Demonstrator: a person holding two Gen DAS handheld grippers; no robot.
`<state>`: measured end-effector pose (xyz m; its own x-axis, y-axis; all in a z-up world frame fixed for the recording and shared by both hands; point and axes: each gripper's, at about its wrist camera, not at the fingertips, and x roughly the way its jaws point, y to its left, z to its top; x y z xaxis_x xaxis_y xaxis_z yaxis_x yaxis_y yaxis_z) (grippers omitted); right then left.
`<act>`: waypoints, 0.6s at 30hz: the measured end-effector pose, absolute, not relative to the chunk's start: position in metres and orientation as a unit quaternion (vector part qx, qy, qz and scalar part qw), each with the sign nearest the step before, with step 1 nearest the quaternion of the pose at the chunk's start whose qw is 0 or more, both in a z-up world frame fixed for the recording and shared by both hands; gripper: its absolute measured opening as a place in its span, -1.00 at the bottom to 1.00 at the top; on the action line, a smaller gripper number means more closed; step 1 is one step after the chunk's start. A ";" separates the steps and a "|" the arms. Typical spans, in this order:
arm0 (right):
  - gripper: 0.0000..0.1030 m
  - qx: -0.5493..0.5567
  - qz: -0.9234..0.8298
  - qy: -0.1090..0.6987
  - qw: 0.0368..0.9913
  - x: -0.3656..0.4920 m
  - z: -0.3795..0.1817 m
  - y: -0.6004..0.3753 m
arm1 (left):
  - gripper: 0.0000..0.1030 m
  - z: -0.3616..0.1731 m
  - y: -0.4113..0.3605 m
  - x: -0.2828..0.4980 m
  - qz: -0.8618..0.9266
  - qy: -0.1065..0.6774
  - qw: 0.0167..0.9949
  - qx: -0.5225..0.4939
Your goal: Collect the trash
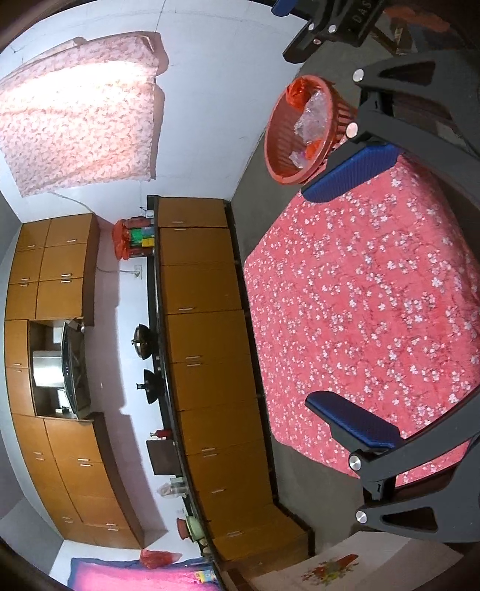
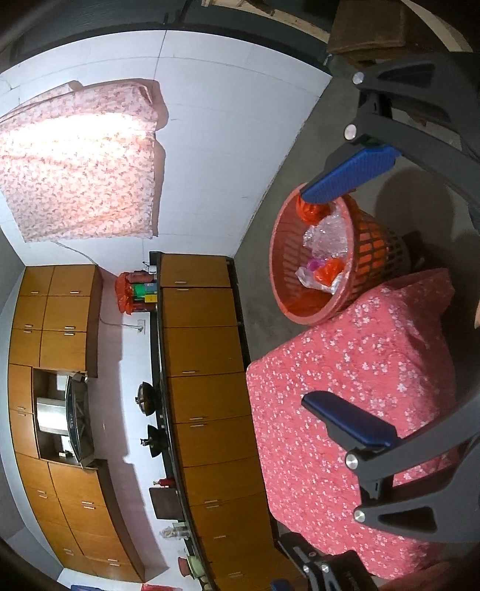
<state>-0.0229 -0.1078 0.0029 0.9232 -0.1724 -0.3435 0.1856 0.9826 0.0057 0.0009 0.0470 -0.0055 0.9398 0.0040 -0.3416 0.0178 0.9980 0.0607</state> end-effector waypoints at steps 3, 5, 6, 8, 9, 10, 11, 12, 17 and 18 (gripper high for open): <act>0.92 0.023 -0.095 0.175 0.980 -0.027 -0.001 -0.110 | 0.96 -0.007 0.047 -0.003 -0.007 0.172 0.985 0.026; 0.92 0.027 -0.095 0.175 0.979 -0.028 -0.002 -0.112 | 0.96 -0.008 0.048 -0.006 -0.008 0.170 0.985 0.025; 0.92 0.029 -0.095 0.175 0.980 -0.030 -0.002 -0.112 | 0.96 -0.007 0.048 -0.008 -0.010 0.168 0.985 0.025; 0.92 0.031 -0.096 0.173 0.980 -0.032 -0.003 -0.113 | 0.96 -0.008 0.047 -0.010 -0.010 0.166 0.986 0.028; 0.92 0.032 -0.096 0.173 0.980 -0.032 -0.003 -0.113 | 0.96 -0.008 0.046 -0.010 -0.010 0.164 0.986 0.030; 0.92 0.033 -0.096 0.173 0.980 -0.032 -0.004 -0.113 | 0.96 -0.009 0.045 -0.011 -0.011 0.163 0.986 0.031; 0.92 0.033 -0.095 0.174 0.980 -0.033 -0.005 -0.114 | 0.96 -0.009 0.045 -0.011 -0.012 0.163 0.986 0.031; 0.92 0.033 -0.095 0.175 0.979 -0.033 -0.006 -0.114 | 0.96 -0.009 0.045 -0.012 -0.013 0.162 0.986 0.032; 0.92 0.032 -0.094 0.180 0.979 -0.033 -0.009 -0.113 | 0.96 -0.012 0.042 -0.010 -0.018 0.167 0.985 0.031; 0.92 0.032 -0.094 0.181 0.978 -0.033 -0.010 -0.113 | 0.96 -0.013 0.042 -0.009 -0.020 0.170 0.985 0.030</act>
